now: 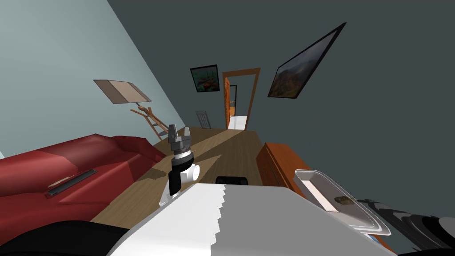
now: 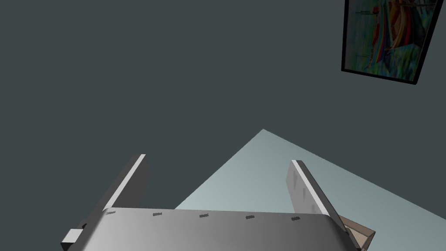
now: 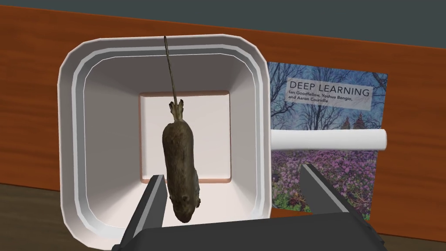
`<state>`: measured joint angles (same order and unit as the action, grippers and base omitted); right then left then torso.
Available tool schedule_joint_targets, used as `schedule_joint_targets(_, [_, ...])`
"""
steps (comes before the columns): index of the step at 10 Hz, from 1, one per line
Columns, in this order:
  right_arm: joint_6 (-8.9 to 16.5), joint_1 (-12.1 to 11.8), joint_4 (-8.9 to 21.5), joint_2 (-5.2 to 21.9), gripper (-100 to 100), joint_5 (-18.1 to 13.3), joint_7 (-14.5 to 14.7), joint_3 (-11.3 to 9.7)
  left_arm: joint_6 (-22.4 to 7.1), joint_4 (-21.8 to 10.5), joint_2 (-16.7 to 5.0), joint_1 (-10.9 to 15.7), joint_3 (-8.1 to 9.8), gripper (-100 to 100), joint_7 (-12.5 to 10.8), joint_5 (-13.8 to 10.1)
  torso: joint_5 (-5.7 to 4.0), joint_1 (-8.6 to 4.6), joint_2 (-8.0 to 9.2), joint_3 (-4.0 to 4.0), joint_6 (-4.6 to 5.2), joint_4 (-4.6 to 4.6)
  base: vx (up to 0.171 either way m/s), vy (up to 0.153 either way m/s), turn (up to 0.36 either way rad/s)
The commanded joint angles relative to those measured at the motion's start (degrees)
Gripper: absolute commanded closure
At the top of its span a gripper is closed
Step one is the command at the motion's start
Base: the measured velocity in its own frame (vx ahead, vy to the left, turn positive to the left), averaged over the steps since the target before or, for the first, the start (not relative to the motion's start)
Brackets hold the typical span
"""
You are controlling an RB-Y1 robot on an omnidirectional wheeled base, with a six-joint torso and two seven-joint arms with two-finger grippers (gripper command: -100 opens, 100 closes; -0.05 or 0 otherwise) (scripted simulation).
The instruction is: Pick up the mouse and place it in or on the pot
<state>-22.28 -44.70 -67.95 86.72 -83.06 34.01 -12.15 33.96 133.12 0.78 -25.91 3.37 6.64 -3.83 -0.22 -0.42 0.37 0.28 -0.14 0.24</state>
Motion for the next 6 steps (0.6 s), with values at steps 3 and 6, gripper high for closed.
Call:
schedule_joint_targets(3, [-3.9,0.5,1.0,4.4,-100,3.8,-1.6,1.1,0.0,0.0,0.0,0.0,0.0,0,0.0,0.0,-0.01,-0.02,-0.1,-0.06,0.01,-0.02,-0.124,0.028,0.108])
schedule_joint_targets(6, [-4.0,-0.2,1.0,4.7,0,4.6,-1.2,1.7,0.0,0.0,0.0,0.0,0.01,0,0.0,0.0,-0.03,-0.07,-0.13,-0.06,0.06,-0.02,-0.082,0.017,0.058])
